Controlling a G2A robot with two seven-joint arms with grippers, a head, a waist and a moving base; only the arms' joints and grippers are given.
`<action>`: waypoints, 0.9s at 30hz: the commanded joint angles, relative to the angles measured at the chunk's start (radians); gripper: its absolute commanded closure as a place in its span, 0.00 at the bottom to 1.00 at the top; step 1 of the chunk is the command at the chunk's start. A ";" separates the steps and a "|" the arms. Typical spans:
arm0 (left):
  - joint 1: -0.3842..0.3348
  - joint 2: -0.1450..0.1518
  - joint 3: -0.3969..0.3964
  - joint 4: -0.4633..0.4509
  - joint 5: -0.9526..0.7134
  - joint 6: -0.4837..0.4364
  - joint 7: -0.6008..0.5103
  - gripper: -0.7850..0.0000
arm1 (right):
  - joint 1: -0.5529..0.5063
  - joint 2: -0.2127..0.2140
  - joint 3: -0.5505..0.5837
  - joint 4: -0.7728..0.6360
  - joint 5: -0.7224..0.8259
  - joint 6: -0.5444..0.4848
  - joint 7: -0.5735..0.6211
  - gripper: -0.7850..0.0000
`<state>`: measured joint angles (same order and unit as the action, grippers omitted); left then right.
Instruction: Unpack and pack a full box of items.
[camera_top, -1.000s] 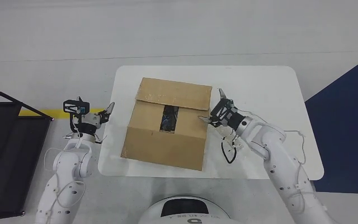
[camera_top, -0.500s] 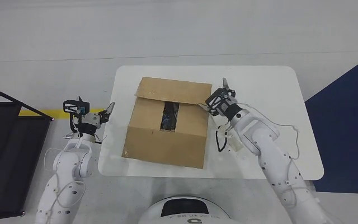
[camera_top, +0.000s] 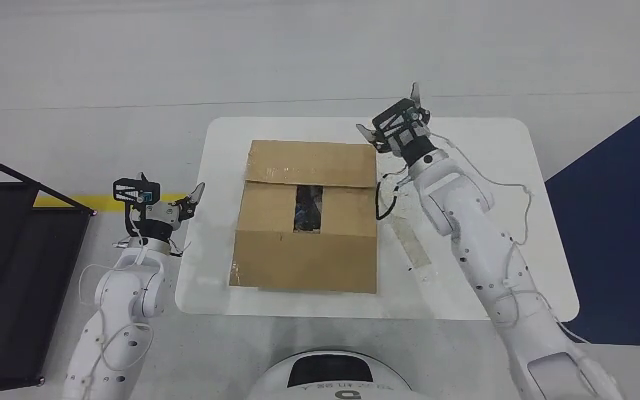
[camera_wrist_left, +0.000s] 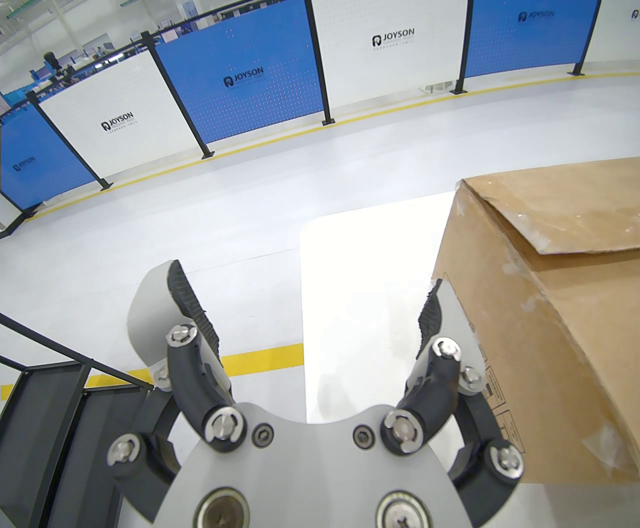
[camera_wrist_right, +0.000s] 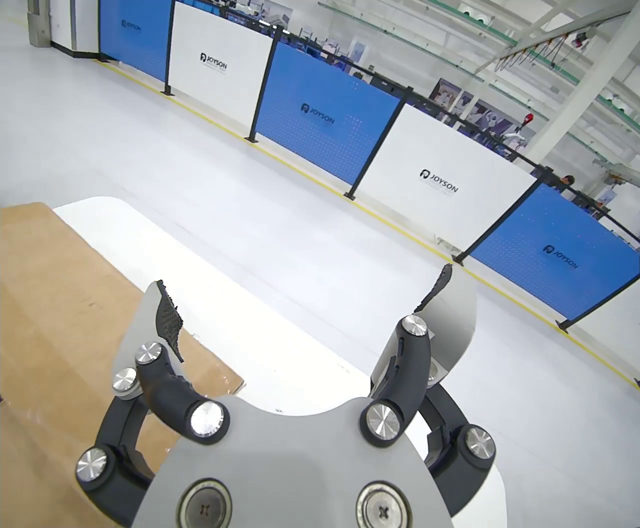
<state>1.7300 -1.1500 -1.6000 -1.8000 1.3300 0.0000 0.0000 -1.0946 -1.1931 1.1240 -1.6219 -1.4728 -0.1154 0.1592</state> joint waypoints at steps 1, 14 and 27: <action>0.000 0.000 0.000 0.000 0.000 0.000 0.000 0.00 | 0.005 0.001 -0.001 0.004 0.062 -0.104 -0.018 0.00; 0.000 0.000 0.000 0.000 0.000 0.000 0.000 0.00 | -0.229 0.090 0.138 -0.064 -0.283 -0.628 -0.106 0.00; 0.000 0.000 0.000 0.000 0.000 0.000 0.000 0.00 | -0.123 0.056 0.051 0.005 -0.210 -0.426 -0.046 0.00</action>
<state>1.7300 -1.1500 -1.6000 -1.8000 1.3300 0.0000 0.0000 -1.2195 -1.1354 1.1743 -1.6088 -1.7005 -0.5487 0.1214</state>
